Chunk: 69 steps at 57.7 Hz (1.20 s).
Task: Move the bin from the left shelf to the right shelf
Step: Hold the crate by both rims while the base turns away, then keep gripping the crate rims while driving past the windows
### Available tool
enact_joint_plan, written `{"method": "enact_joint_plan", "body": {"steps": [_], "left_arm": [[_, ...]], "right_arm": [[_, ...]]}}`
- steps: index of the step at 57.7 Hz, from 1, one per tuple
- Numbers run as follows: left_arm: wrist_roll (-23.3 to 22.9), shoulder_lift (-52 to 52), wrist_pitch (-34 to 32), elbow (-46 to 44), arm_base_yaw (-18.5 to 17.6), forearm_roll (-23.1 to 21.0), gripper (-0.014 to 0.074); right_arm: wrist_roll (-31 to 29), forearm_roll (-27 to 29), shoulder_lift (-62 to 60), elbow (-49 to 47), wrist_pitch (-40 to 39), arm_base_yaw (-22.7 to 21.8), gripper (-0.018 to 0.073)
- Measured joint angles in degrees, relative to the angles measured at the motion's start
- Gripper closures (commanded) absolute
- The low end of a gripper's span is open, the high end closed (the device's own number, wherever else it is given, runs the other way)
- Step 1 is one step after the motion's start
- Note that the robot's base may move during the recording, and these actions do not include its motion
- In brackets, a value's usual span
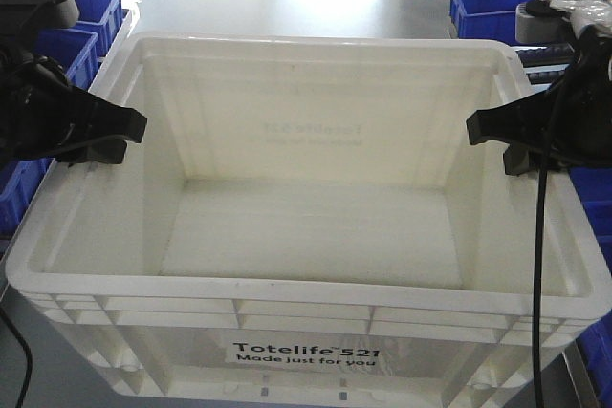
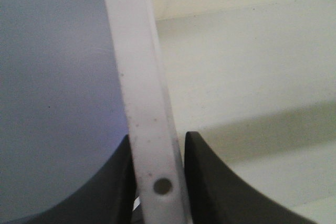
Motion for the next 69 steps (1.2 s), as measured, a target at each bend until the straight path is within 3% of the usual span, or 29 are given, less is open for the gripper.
{"method": "enact_joint_plan", "body": {"steps": [69], "left_arm": [[0.0, 0.0, -0.06, 0.0, 0.0, 0.0, 0.0603]], "right_arm": [[0.0, 0.0, 0.0, 0.0, 0.0, 0.0, 0.0547]]}}
